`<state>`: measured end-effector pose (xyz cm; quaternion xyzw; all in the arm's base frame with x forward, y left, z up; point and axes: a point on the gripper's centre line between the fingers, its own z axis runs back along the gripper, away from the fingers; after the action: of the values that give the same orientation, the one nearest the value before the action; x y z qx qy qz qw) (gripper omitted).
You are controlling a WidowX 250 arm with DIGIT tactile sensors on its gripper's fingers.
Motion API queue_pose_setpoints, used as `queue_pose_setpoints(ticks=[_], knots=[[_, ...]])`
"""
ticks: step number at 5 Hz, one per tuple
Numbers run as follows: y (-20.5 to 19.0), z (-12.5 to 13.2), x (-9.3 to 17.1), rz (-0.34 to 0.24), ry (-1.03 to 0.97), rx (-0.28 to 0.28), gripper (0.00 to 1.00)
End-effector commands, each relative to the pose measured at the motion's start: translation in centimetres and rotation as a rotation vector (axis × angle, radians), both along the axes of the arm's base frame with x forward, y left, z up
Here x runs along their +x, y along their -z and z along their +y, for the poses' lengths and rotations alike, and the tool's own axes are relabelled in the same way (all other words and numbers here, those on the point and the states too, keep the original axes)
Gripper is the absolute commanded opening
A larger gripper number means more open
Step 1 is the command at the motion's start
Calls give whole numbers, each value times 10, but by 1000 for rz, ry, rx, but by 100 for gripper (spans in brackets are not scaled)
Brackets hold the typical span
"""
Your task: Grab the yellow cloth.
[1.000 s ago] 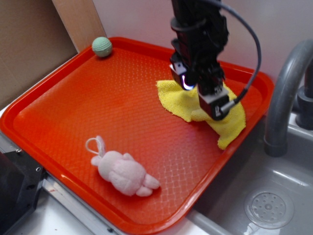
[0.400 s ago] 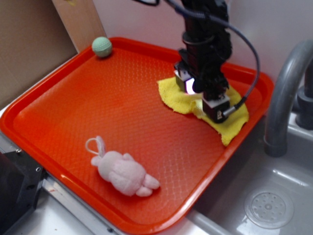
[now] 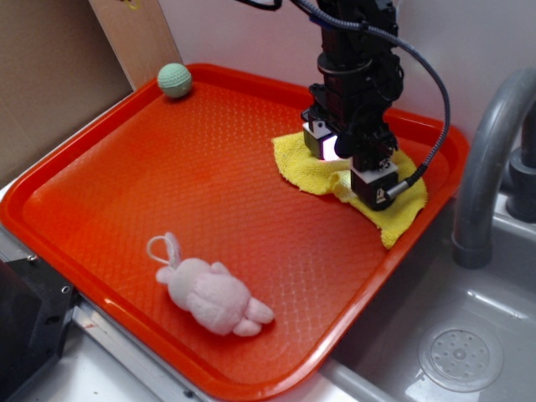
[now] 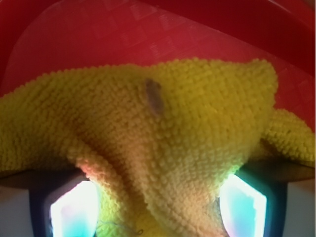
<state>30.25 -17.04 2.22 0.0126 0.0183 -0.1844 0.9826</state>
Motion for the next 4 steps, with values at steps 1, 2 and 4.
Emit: queue_pose_setpoints(ticks=[1, 2, 4], knots=[[-24, -2, -2, -68, -15, -51, 0], [-39, 3, -9, -109, -10, -97, 0], [-42, 6, -9, -108, -28, -95, 0]])
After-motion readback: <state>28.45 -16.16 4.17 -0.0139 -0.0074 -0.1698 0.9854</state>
